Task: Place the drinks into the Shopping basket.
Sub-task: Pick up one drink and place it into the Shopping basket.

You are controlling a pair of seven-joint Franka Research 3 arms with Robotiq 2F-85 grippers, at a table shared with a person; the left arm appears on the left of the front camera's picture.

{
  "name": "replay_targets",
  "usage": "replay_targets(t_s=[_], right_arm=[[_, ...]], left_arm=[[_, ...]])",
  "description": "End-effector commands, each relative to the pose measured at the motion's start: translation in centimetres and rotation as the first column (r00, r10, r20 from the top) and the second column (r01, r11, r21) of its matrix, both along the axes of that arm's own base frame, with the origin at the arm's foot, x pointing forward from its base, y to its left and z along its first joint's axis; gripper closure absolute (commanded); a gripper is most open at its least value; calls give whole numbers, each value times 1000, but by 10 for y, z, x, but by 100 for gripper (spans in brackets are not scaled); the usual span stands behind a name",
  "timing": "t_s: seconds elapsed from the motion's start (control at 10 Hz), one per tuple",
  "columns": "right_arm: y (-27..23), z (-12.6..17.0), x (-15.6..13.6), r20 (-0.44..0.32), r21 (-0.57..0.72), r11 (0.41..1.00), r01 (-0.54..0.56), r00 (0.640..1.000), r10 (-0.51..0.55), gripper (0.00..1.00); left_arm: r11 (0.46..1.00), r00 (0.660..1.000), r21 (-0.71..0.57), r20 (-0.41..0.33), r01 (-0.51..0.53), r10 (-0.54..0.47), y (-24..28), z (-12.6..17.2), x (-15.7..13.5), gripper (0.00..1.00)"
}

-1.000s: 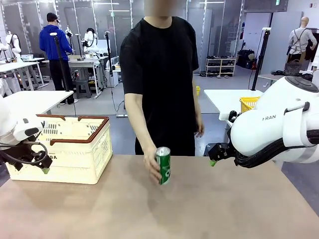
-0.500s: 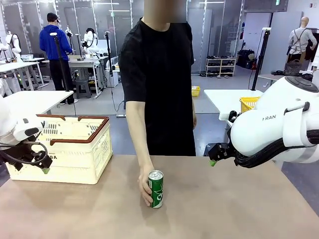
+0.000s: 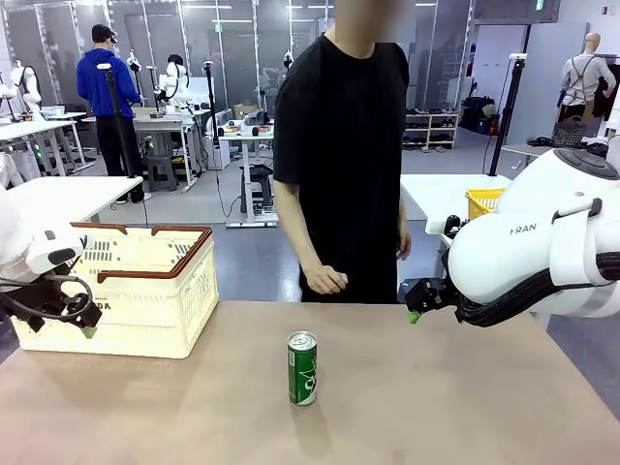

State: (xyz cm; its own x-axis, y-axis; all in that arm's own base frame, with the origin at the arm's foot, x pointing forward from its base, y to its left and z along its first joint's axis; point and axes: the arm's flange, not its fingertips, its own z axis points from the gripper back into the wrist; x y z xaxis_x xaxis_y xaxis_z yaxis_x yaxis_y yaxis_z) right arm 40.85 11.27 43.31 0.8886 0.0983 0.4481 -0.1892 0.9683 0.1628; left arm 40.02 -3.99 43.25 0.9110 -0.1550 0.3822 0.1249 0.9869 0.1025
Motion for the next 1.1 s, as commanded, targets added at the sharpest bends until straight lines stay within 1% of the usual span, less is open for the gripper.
replay_targets(t_s=[0.0, 0.2, 0.3, 0.4, 0.5, 0.6, 0.7, 0.8, 0.9, 1.0], right_arm=[[-1, 0, 0, 1, 0, 1000, 0, 1000, 0, 0], [-1, 0, 0, 1, 0, 1000, 0, 1000, 0, 0], [-1, 0, 0, 1, 0, 1000, 0, 1000, 0, 0], [-1, 0, 0, 1, 0, 1000, 0, 1000, 0, 0], [-1, 0, 0, 1, 0, 1000, 0, 1000, 0, 0], [-1, 0, 0, 1, 0, 1000, 0, 1000, 0, 0], [-1, 0, 0, 1, 0, 1000, 0, 1000, 0, 0], [-1, 0, 0, 1, 0, 1000, 0, 1000, 0, 0], [-1, 0, 0, 1, 0, 1000, 0, 1000, 0, 0], [-1, 0, 0, 1, 0, 1000, 0, 1000, 0, 0]], left_arm=[[1000, 1000, 3, 4, 17, -17, -1, -1, 1, 0], [993, 993, 35, -24, 115, -114, -12, 2, 0, 0], [977, 977, 32, -33, 213, -212, -28, 8, -2, 0], [956, 956, -1, -33, 293, -293, -43, 18, -5, 0], [935, 935, 23, -35, 355, -354, -60, 29, -10, 0], [898, 898, 29, -30, 439, -439, -79, 42, -12, 0], [829, 829, 9, -34, 559, -559, -102, 55, -12, 0], [777, 776, -3, -52, 630, -629, -123, 66, -11, 0], [723, 724, 39, -69, 690, -687, -146, 74, -9, 0], [647, 648, 49, -102, 761, -754, -165, 79, -7, 0]])
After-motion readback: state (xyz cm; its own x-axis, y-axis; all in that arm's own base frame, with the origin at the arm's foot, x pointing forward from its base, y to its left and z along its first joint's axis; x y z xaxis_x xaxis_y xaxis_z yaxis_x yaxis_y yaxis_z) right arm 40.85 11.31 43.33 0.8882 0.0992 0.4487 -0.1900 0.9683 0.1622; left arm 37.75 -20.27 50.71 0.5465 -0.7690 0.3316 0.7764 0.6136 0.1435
